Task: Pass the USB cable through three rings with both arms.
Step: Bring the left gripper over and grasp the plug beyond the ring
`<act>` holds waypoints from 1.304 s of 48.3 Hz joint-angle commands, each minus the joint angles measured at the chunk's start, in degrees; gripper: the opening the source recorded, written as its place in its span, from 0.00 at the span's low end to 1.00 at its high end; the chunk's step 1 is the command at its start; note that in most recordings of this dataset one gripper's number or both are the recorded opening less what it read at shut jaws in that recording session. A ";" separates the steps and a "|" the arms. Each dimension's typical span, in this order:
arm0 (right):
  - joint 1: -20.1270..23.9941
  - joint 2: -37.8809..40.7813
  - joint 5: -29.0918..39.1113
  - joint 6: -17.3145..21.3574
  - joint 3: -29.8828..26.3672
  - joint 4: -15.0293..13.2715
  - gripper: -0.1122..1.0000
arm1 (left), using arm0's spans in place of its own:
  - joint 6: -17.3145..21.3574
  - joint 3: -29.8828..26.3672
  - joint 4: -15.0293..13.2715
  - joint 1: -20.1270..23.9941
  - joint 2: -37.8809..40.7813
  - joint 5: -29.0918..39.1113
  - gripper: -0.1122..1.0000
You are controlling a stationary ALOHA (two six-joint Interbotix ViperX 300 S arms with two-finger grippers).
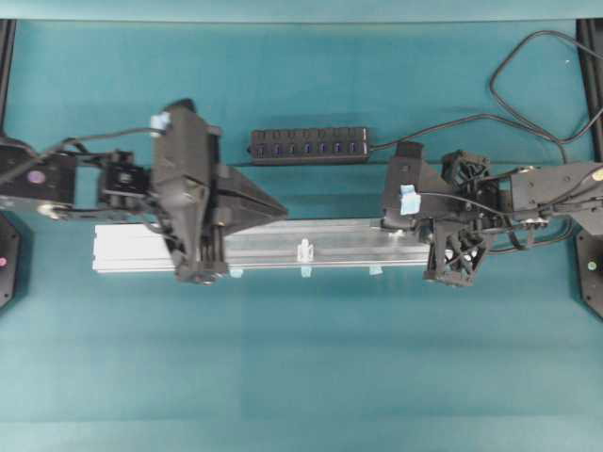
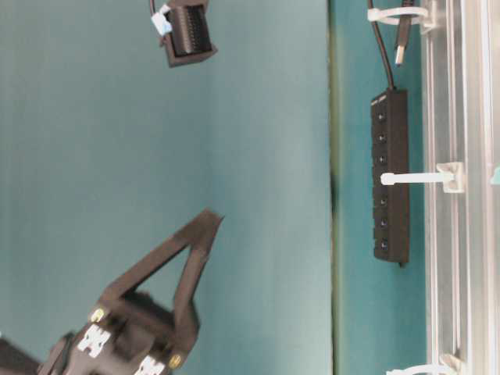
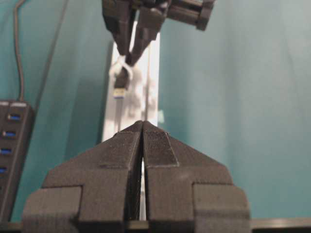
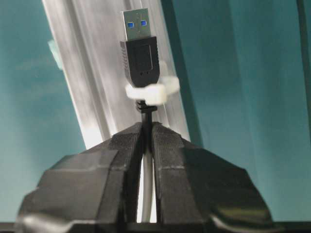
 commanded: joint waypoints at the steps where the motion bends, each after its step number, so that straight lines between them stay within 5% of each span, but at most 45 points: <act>1: -0.09 -1.14 -2.37 0.26 0.09 0.09 0.04 | 0.44 -2.55 0.09 0.26 1.49 -0.53 0.12; 25: -0.09 -2.72 -4.83 0.09 2.55 0.00 0.04 | 0.70 -8.53 0.09 0.62 9.76 -0.97 0.13; 30: -0.09 -2.99 -6.06 0.09 2.90 -0.09 0.04 | 0.44 -8.88 0.18 0.62 11.07 -0.97 0.32; 38: -0.09 -3.52 -8.26 0.09 3.60 -0.09 0.04 | -0.09 -9.84 0.18 0.97 13.27 -0.62 0.78; 42: -0.09 -3.78 -8.96 0.00 4.04 -0.09 0.04 | 0.09 -10.90 0.09 0.97 15.12 -0.70 0.93; 63: -0.09 -3.96 -10.37 0.00 4.22 -0.18 0.04 | 0.18 -19.69 0.18 1.05 27.33 -0.70 0.88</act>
